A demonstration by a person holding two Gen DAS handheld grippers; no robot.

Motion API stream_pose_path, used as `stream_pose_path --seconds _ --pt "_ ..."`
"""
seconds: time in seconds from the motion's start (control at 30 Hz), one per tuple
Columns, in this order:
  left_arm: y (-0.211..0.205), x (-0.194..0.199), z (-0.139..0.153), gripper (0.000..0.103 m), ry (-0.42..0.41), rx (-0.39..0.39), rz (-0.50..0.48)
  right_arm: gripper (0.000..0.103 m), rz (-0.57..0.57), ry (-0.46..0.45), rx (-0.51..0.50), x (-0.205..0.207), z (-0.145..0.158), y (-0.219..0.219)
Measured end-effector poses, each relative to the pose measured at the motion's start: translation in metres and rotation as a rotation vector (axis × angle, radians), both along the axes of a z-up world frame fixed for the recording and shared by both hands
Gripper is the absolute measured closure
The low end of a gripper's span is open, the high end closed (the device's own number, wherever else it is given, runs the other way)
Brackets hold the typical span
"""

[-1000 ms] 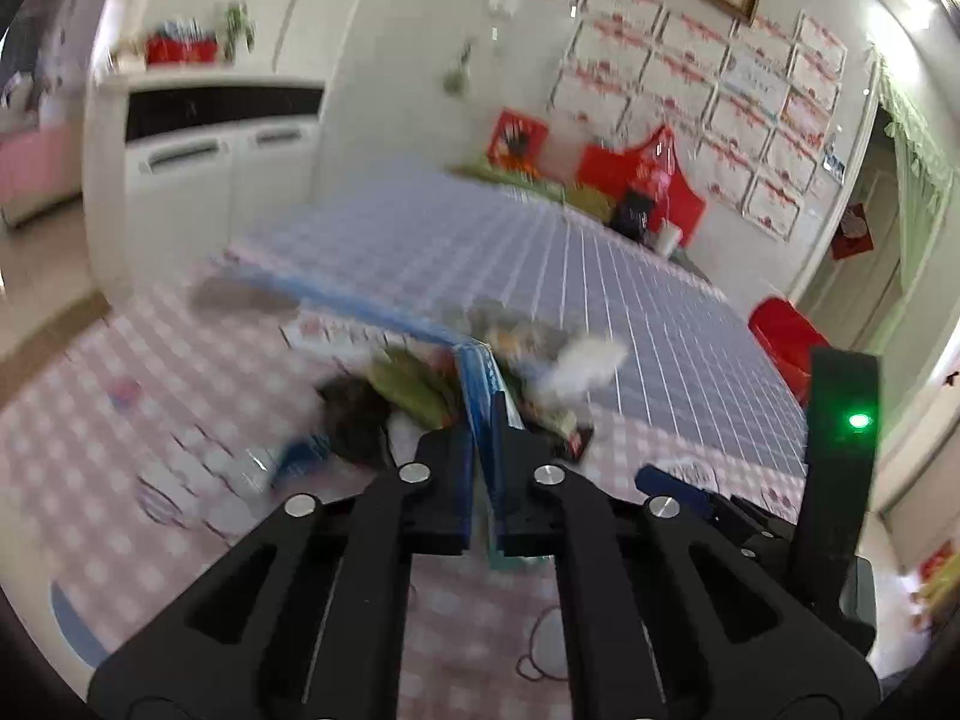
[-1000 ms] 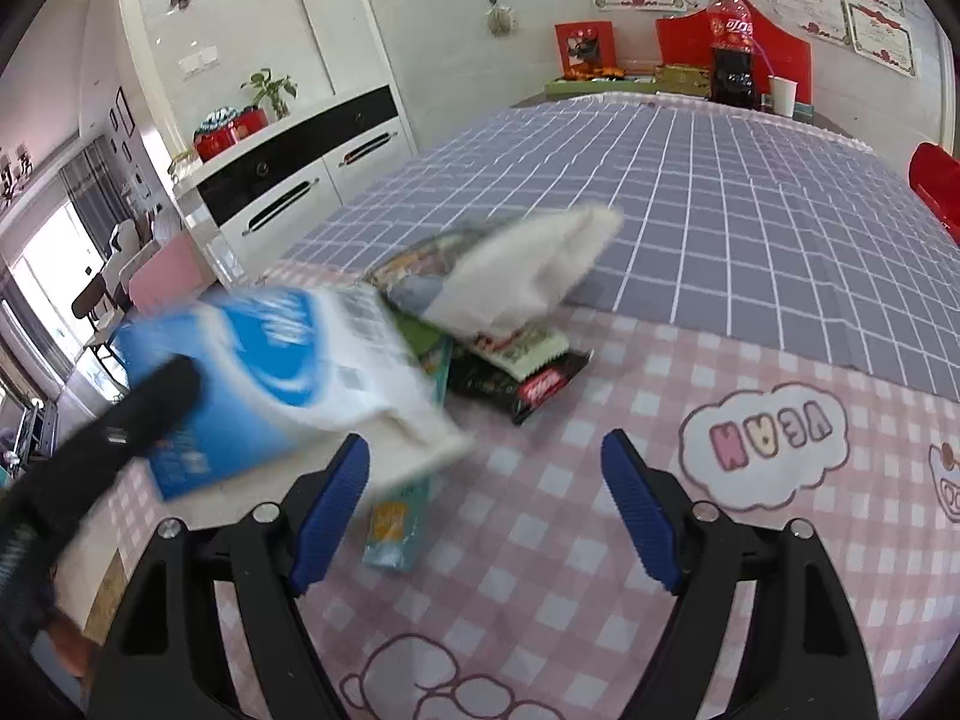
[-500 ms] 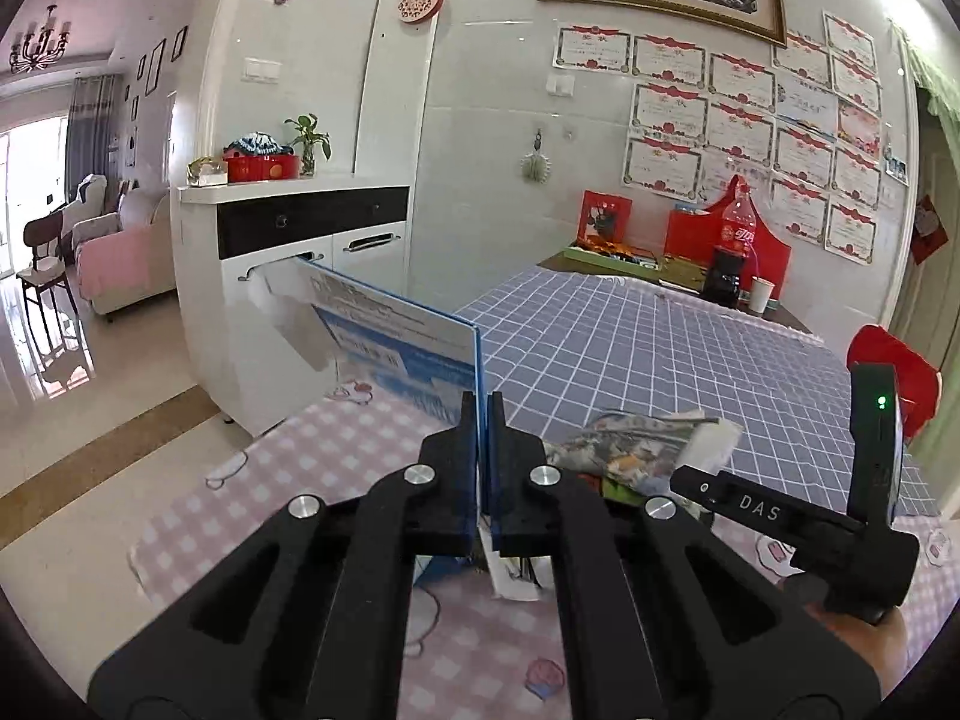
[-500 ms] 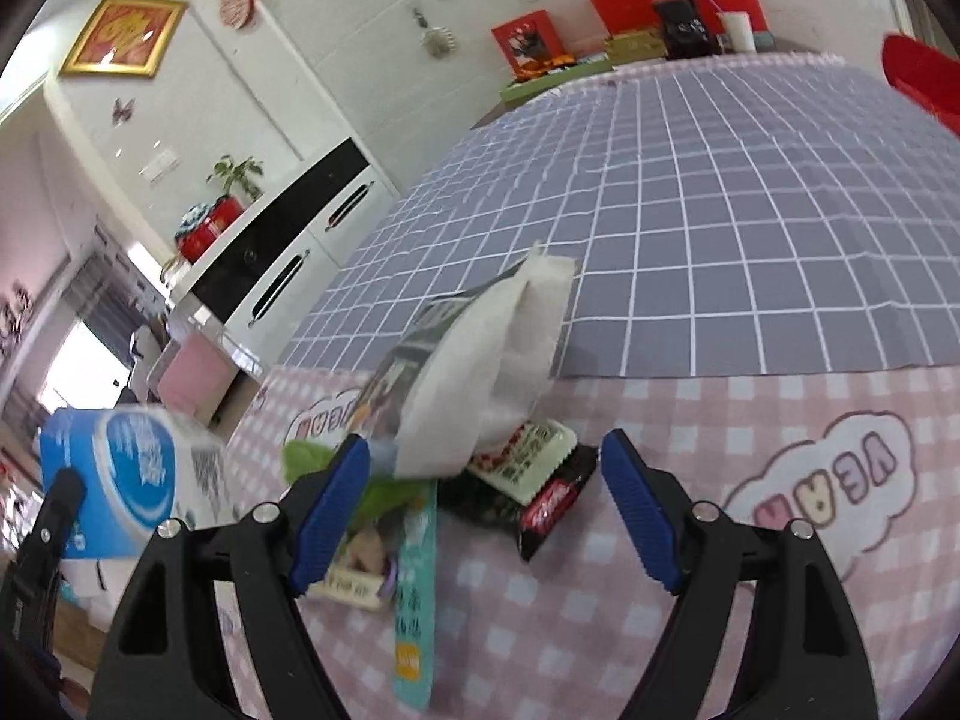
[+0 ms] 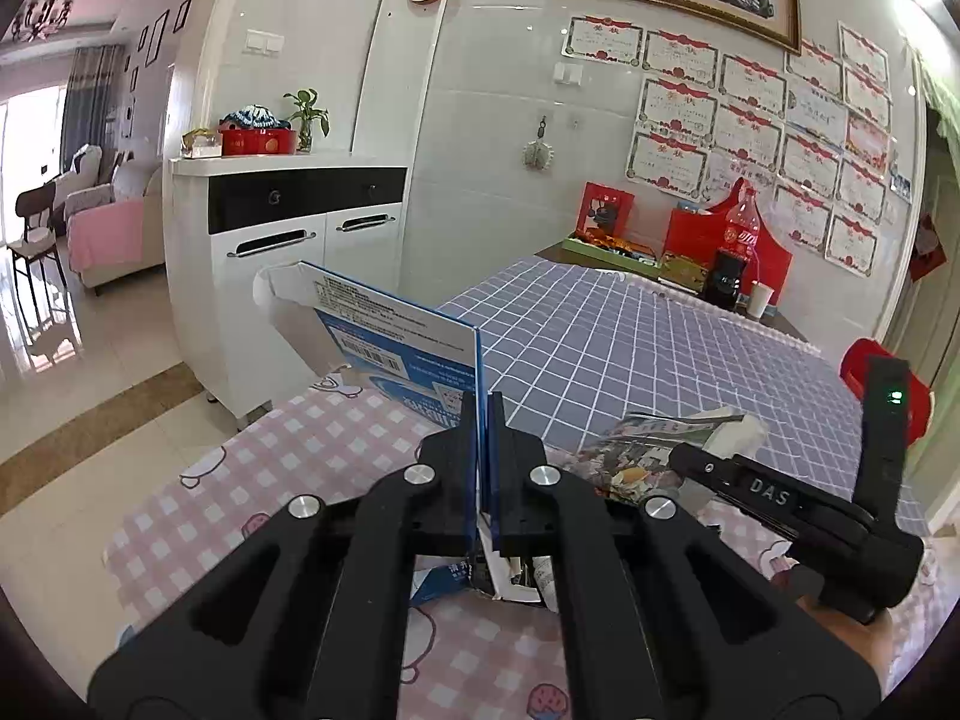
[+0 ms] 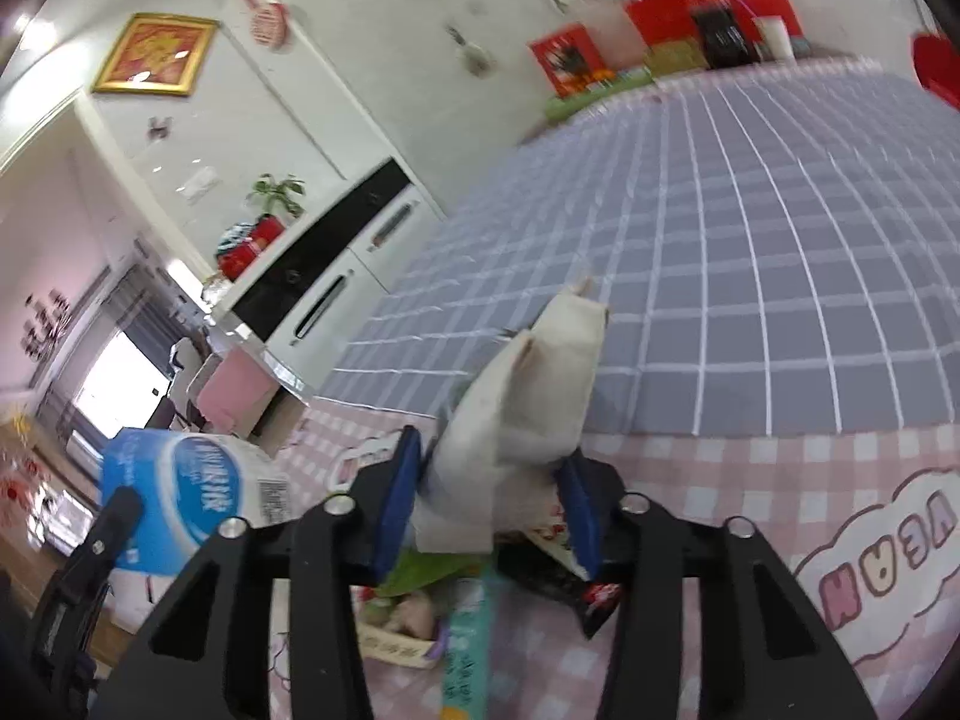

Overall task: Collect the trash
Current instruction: 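Grasp the white tissue with the right tool while left holds the box, then carry both items to the blue bin and open the left tool over it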

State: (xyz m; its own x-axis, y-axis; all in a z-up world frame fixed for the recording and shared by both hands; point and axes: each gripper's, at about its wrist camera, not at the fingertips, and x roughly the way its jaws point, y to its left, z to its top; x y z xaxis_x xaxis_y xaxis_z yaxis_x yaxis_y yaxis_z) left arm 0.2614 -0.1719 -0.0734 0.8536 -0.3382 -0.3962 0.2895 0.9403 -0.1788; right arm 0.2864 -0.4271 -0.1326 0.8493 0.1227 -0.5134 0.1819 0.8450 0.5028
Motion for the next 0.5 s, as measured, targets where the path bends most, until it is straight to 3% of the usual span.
stream_pose_path --seconds 0.33,0.5 --pt "0.030 -0.027 0.023 0.100 -0.022 -0.082 -0.008 0.067 0.027 -0.150 -0.191 -0.051 0.056 0.052" --pt "0.056 -0.049 0.038 0.100 -0.054 -0.129 -0.003 0.067 0.075 -0.218 -0.224 -0.077 0.087 0.083"
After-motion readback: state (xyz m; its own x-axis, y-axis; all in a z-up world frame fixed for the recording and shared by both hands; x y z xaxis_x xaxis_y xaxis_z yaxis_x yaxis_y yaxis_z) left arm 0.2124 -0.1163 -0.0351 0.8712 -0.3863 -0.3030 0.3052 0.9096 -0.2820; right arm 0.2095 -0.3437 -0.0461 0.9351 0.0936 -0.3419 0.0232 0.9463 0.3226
